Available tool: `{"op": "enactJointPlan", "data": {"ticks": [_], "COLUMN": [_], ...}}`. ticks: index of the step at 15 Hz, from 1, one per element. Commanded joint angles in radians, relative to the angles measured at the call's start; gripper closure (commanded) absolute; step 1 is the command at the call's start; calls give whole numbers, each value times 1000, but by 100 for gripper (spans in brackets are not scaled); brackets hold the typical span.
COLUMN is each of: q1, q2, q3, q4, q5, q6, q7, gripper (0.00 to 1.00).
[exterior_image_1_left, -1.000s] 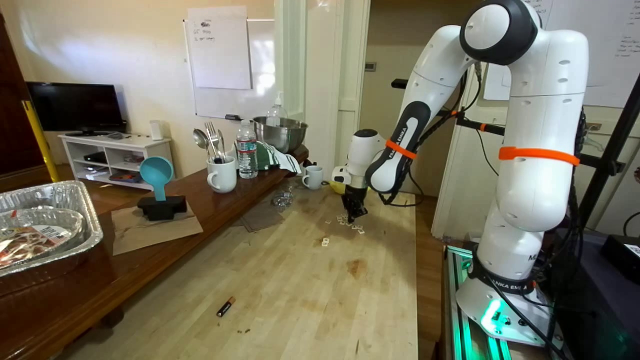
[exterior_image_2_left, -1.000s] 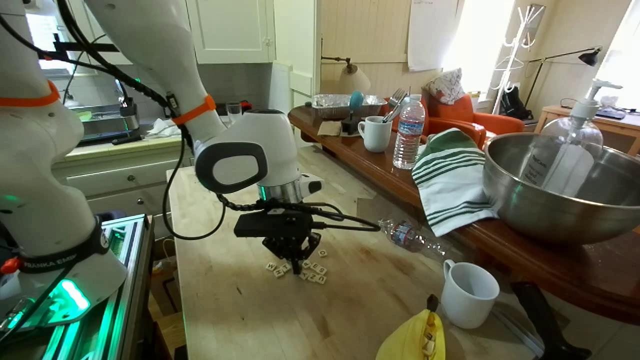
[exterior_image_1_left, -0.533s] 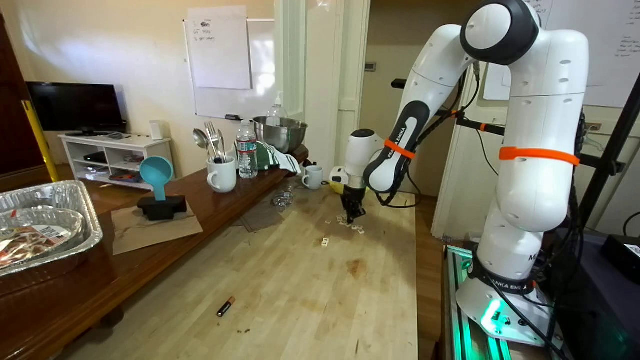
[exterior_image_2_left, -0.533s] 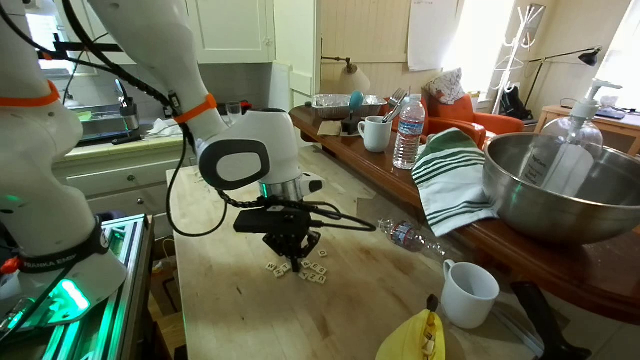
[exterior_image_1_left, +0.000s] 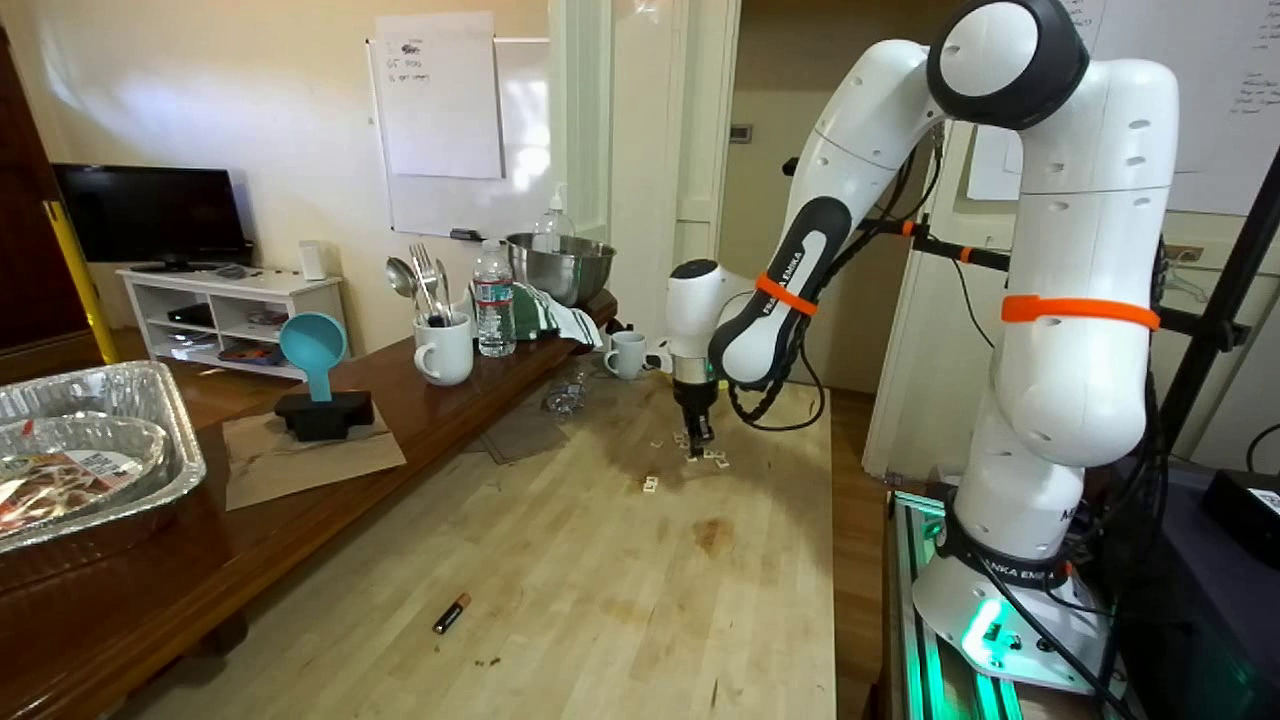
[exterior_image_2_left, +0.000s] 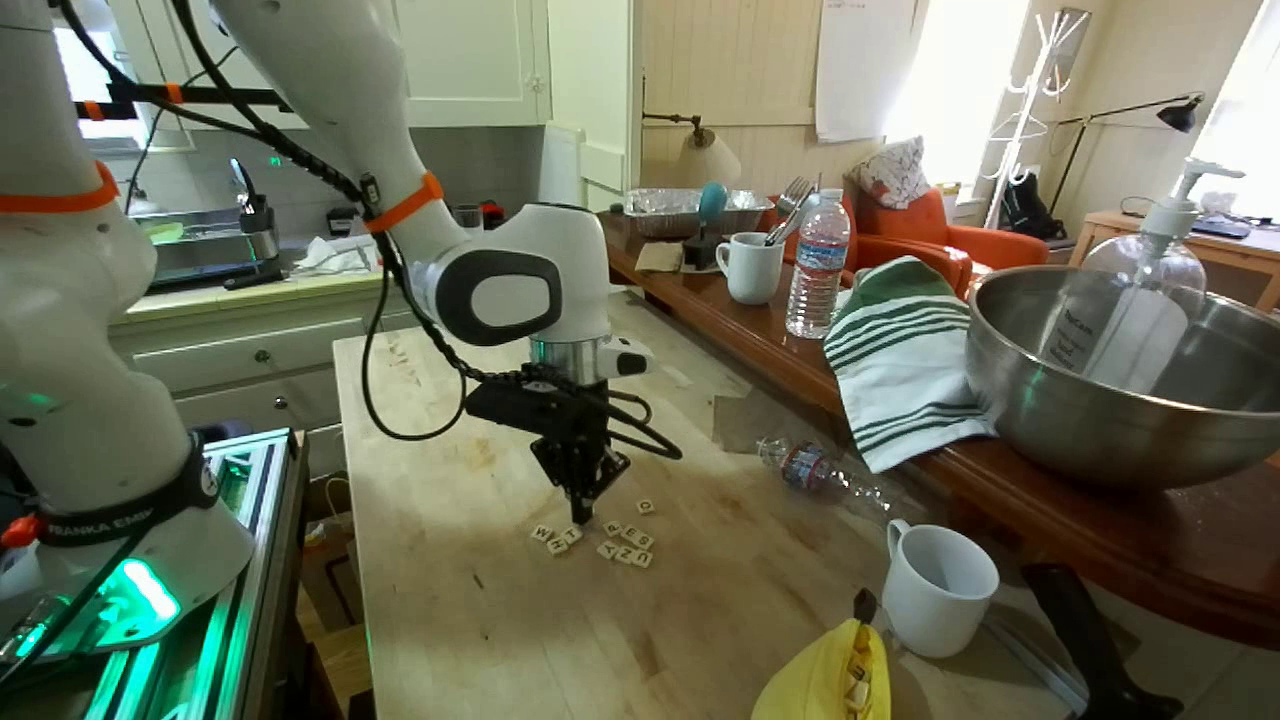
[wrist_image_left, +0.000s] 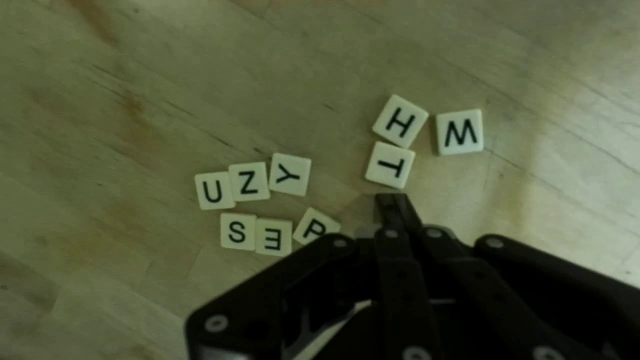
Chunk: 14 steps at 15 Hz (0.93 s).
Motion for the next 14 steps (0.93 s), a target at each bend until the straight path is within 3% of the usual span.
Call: {"op": "enactJointPlan", "data": {"ticks": [1,7,14], "q1": [33,48,47], "q2": [45,96,130], "q3": [27,43,72], "q4": [39,110,192], "q5": [18,92,317], "q6": [-59,-141,-303], "q7": [233,490,626], "gripper": [100,100,100]}}
